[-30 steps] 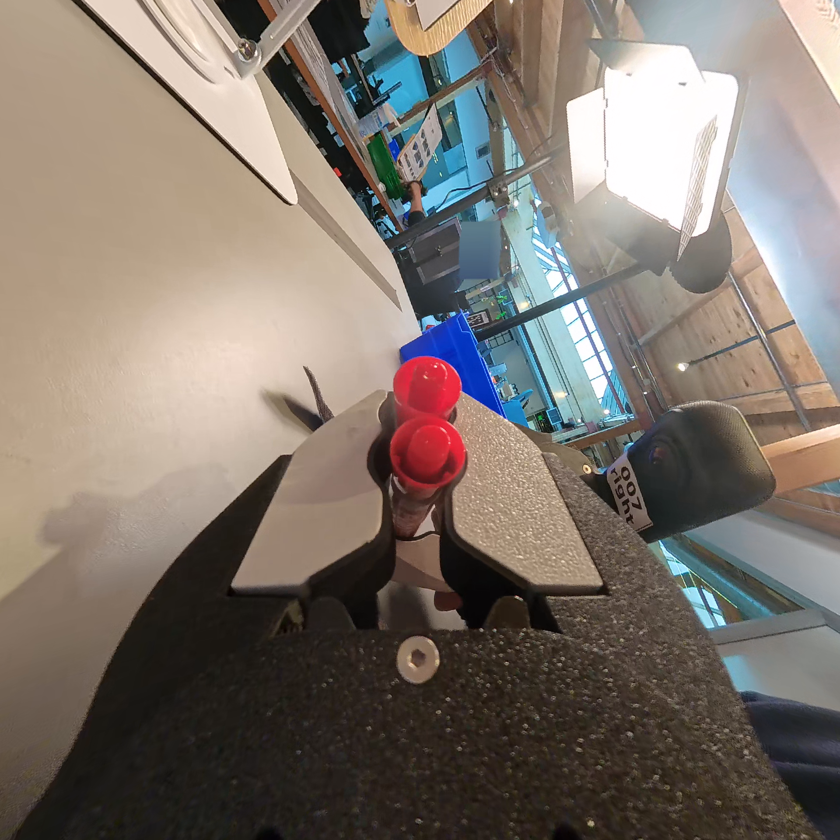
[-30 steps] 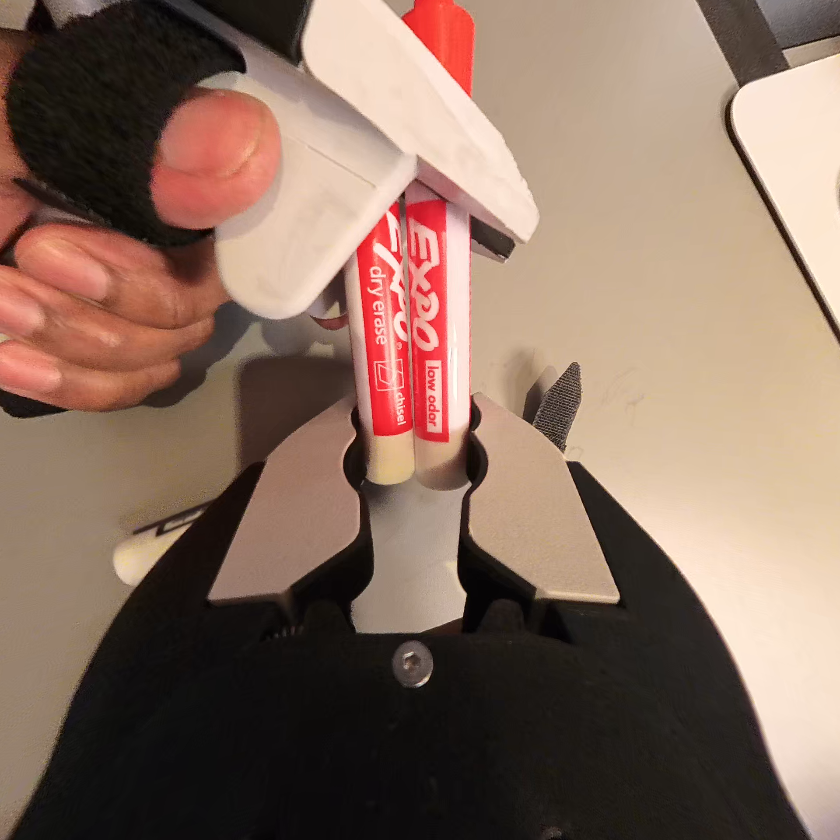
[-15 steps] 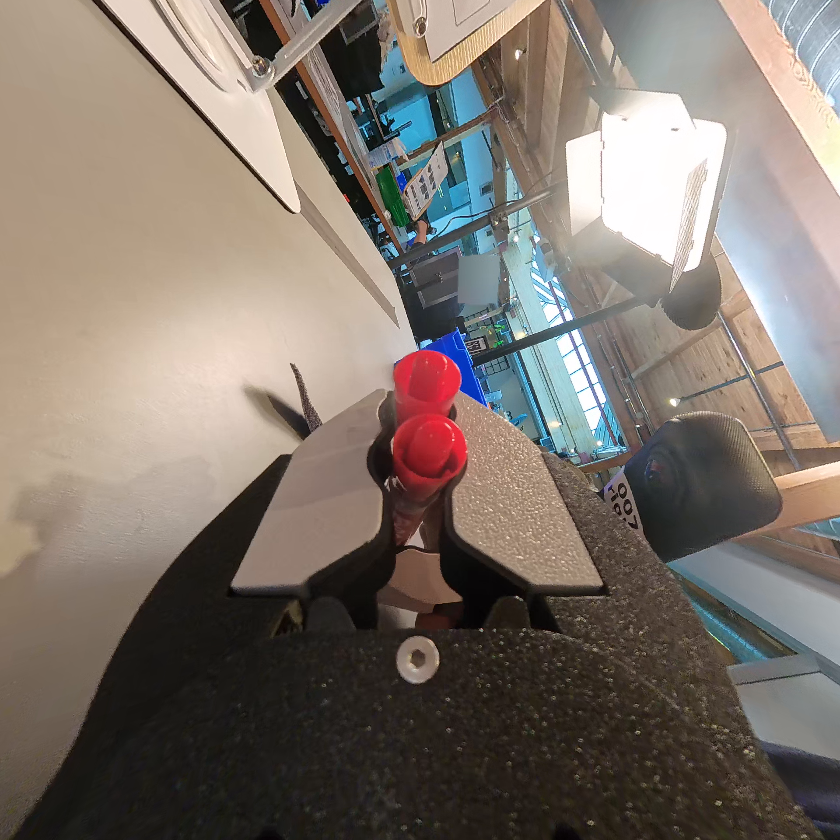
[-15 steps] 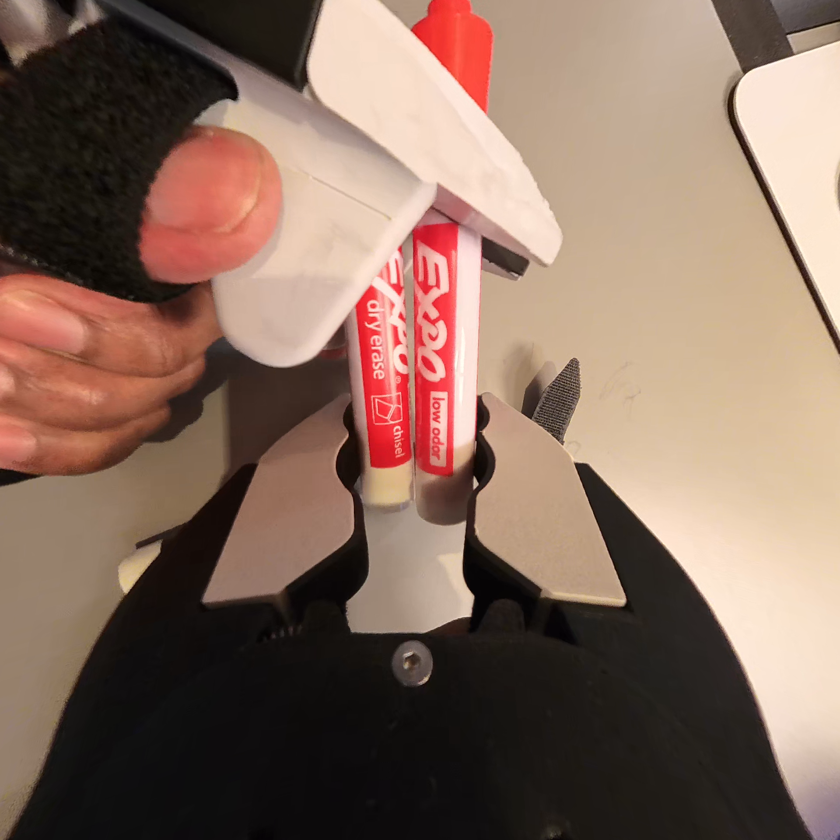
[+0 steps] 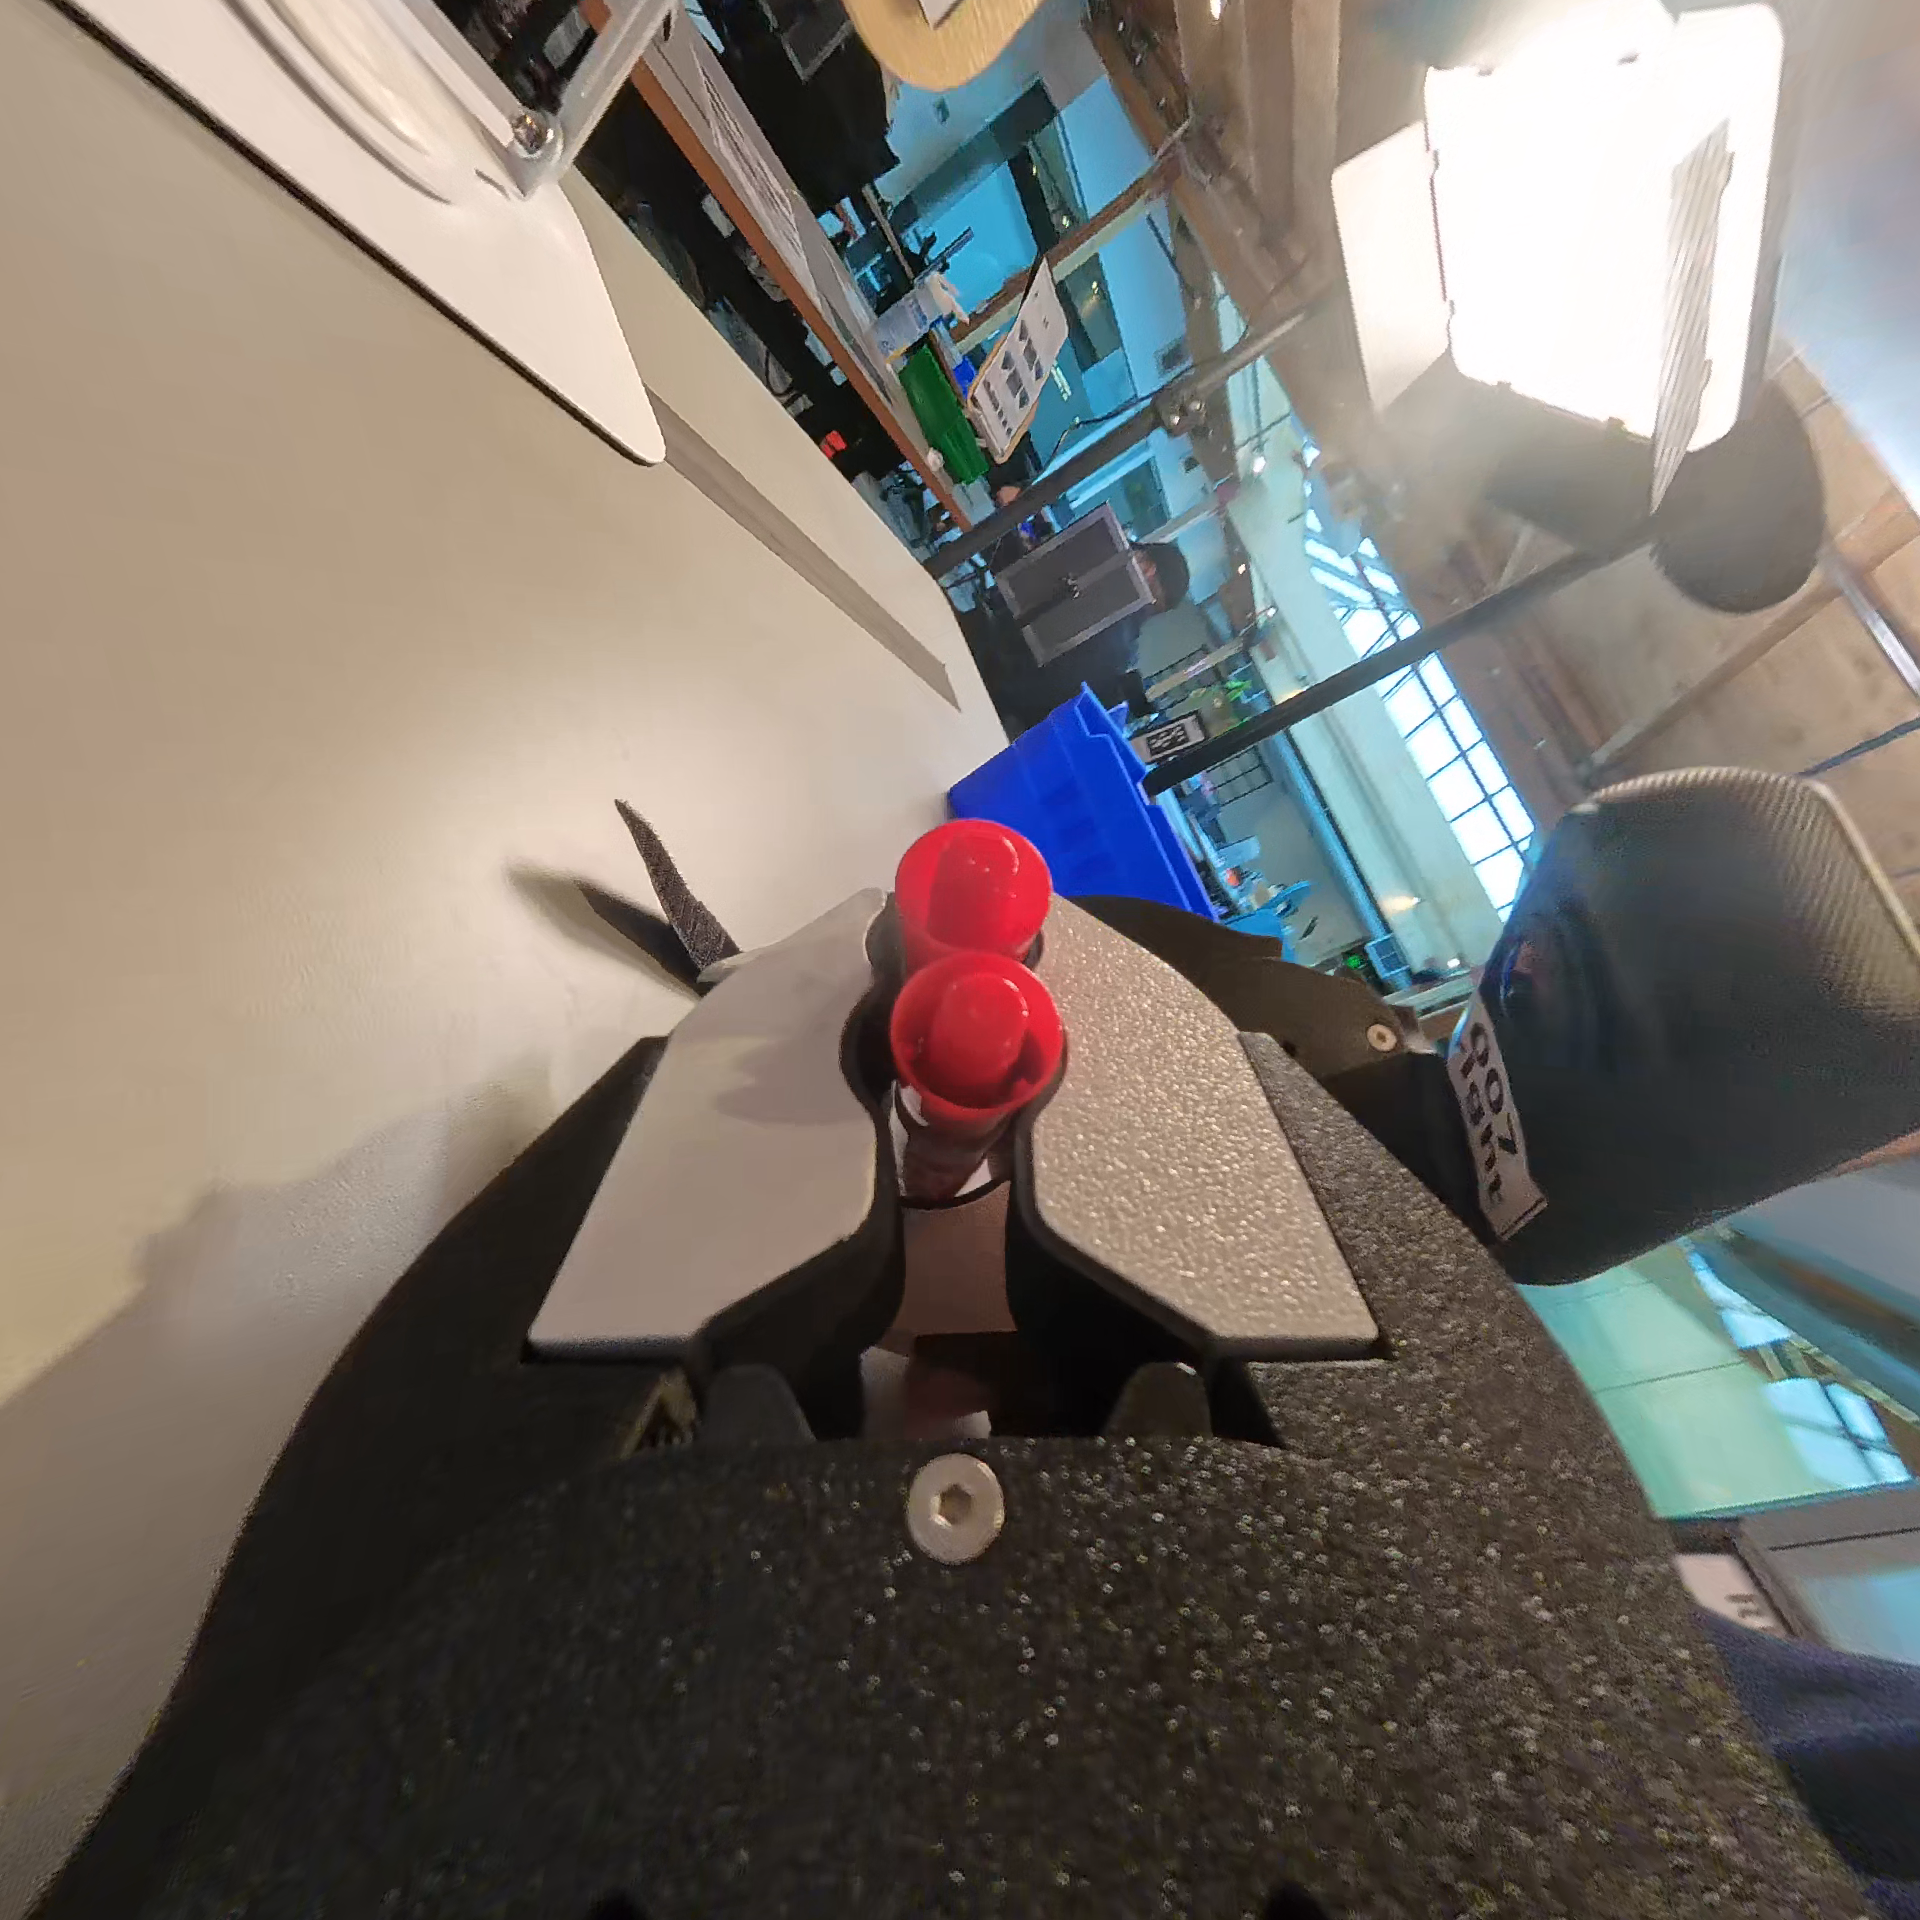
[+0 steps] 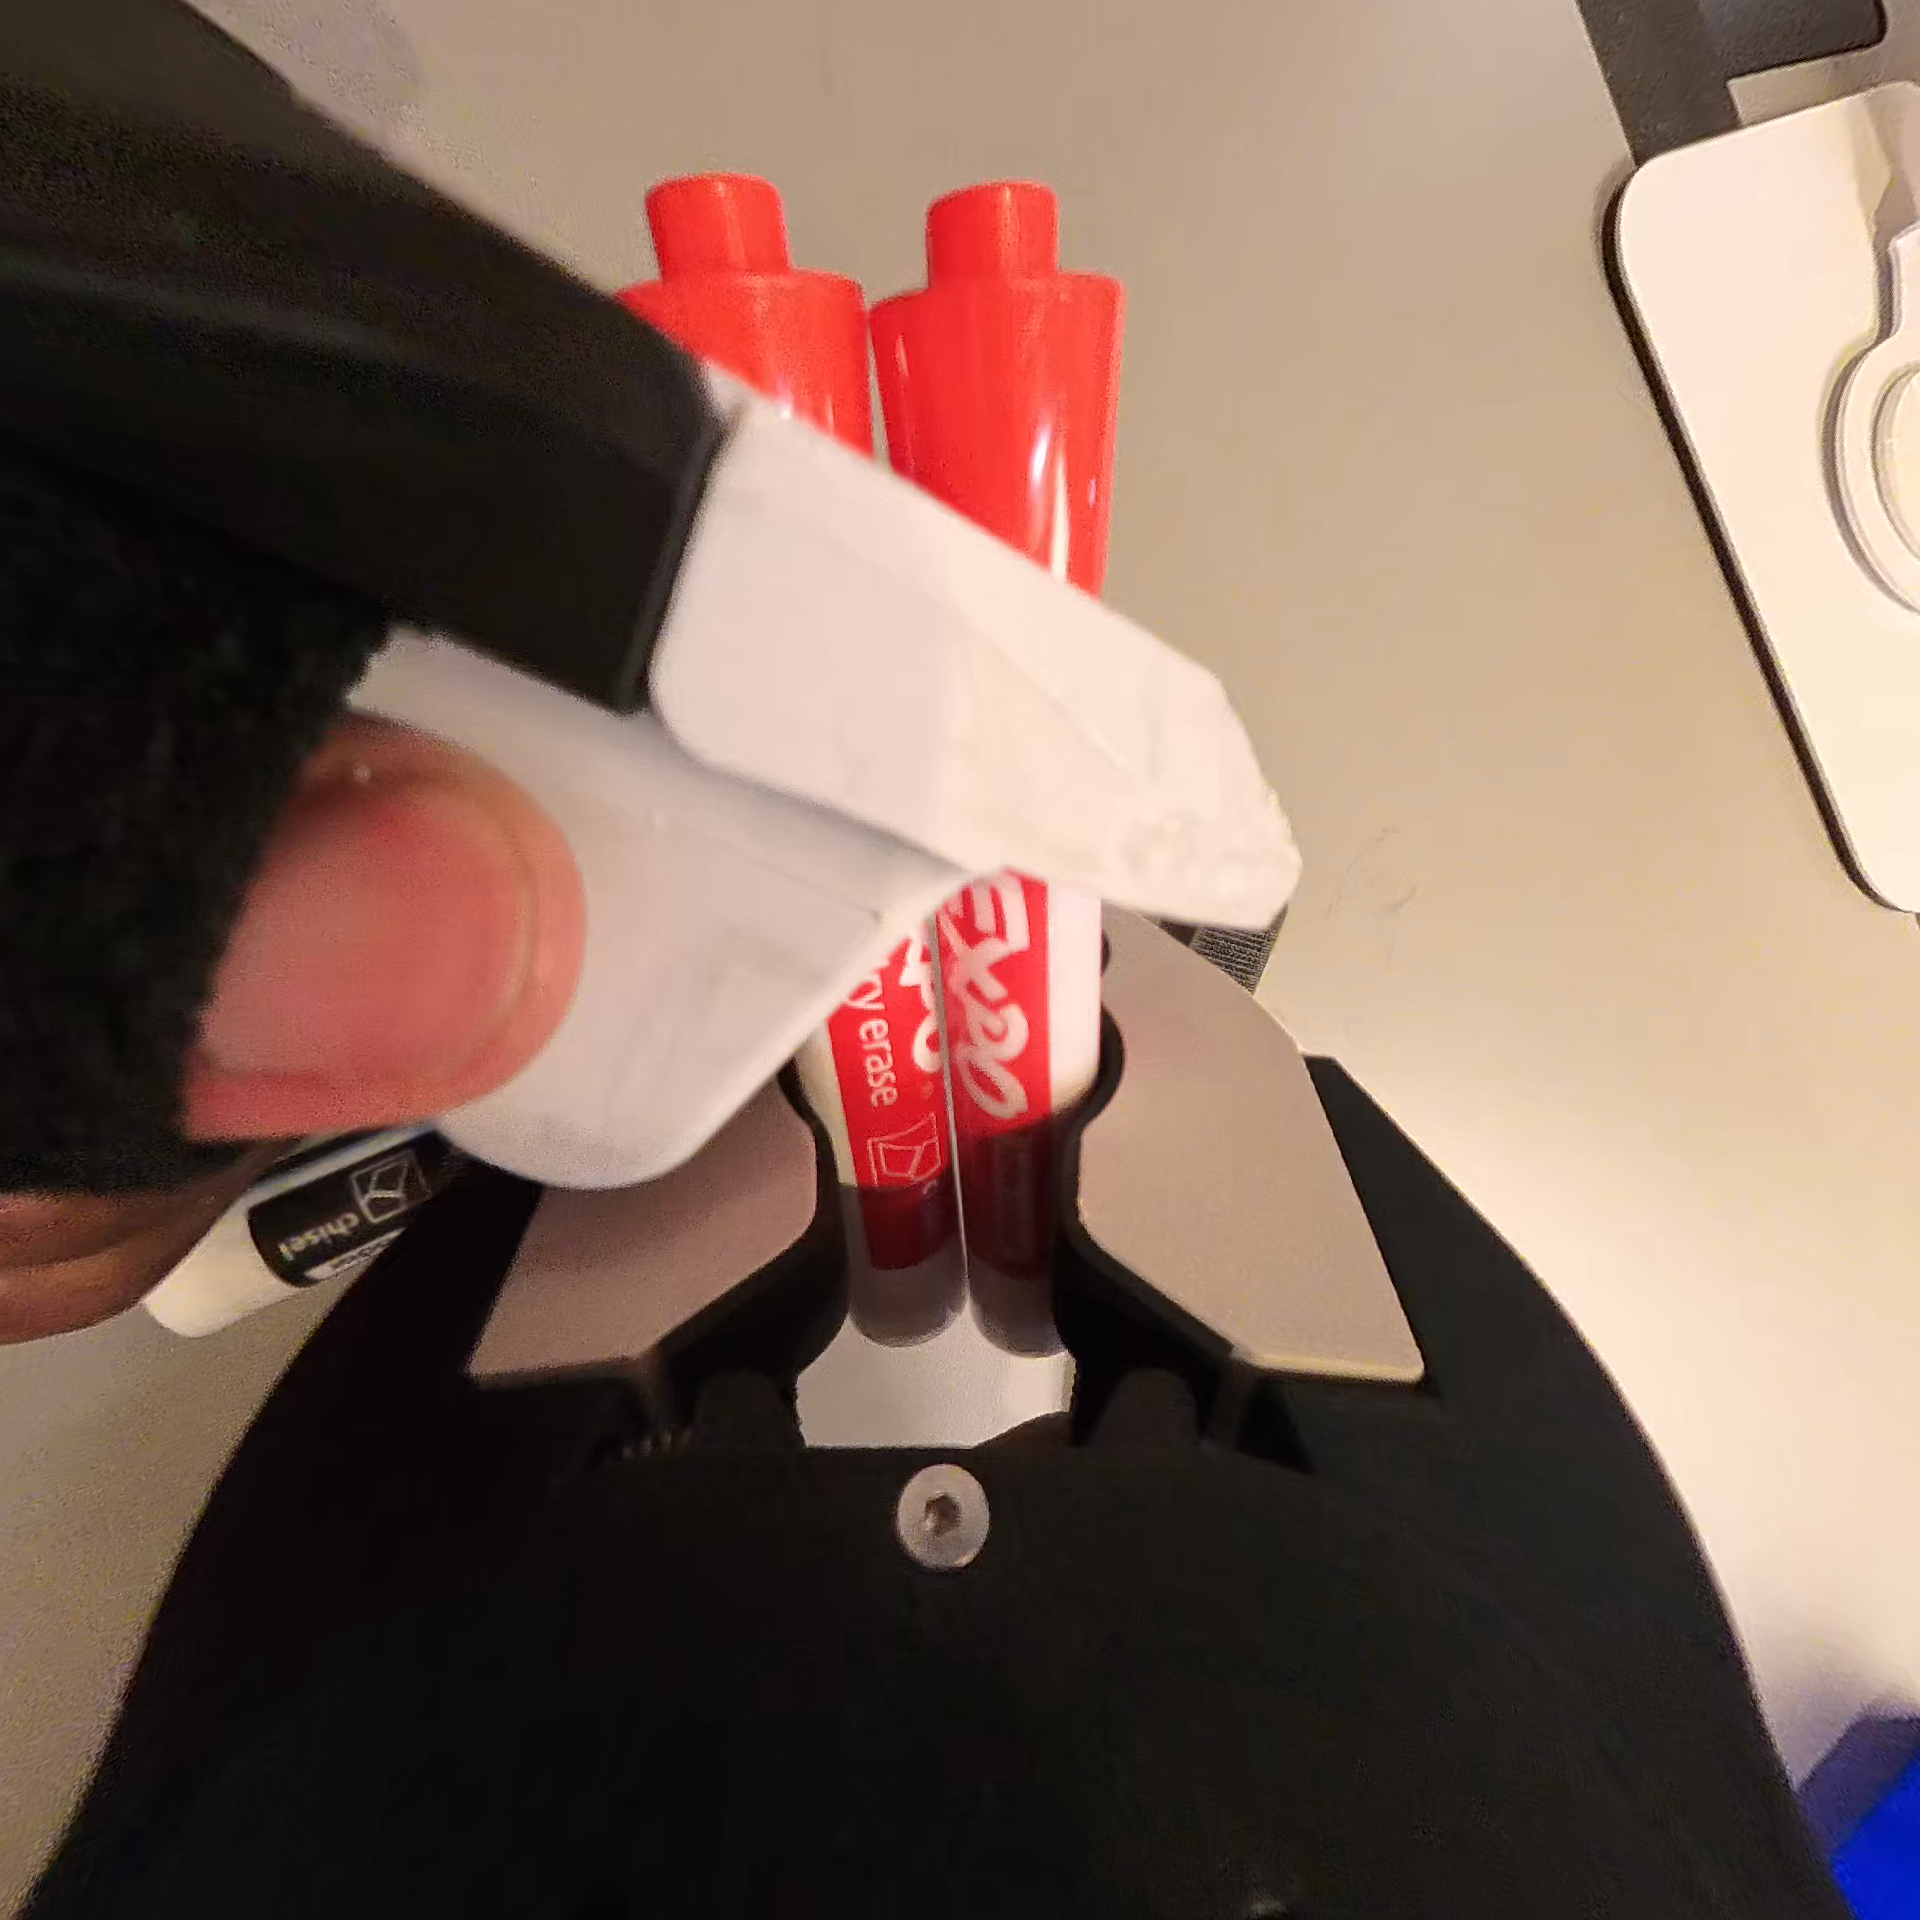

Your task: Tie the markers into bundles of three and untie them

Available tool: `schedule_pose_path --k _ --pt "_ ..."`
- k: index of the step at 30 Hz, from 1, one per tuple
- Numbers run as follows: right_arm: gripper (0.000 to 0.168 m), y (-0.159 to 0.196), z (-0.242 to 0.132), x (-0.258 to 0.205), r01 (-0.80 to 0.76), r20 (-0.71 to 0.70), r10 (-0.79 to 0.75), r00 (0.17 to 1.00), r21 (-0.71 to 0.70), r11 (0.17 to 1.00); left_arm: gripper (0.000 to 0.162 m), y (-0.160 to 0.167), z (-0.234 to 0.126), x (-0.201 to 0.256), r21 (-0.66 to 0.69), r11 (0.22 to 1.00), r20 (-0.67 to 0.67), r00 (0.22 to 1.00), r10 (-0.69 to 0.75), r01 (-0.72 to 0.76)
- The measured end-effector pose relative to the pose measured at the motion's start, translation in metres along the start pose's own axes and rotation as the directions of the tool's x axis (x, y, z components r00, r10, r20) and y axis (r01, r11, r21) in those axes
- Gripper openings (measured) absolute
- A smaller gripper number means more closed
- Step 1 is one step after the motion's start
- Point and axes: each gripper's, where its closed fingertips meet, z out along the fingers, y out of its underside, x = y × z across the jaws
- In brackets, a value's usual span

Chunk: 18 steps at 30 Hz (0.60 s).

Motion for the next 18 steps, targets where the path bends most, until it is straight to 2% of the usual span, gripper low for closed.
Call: schedule_pose_path --k 7,10,13,18 --pt "0.043 0.006 -0.002 -0.001 0.01 0.036 -0.009 0.999 -0.023 1.0 0.019 0.006 0.004 -0.001 -0.087 0.99 -0.001 0.994 0.108 -0.108" --pt "0.043 0.011 -0.004 0.005 0.001 0.035 0.0 0.999 -0.041 0.999 0.034 0.005 0.006 -0.004 -0.134 0.986 -0.031 0.995 0.095 -0.098" --pt "0.042 0.015 -0.007 0.01 -0.012 0.046 0.014 0.999 -0.05 0.999 0.039 0.002 0.005 0.0 -0.189 0.975 -0.104 0.99 0.095 -0.114" --pt "0.042 0.02 -0.012 0.015 0.006 0.062 -0.002 0.998 -0.059 0.998 0.054 -0.01 0.002 -0.002 -0.24 0.954 -0.141 0.979 0.147 -0.178"
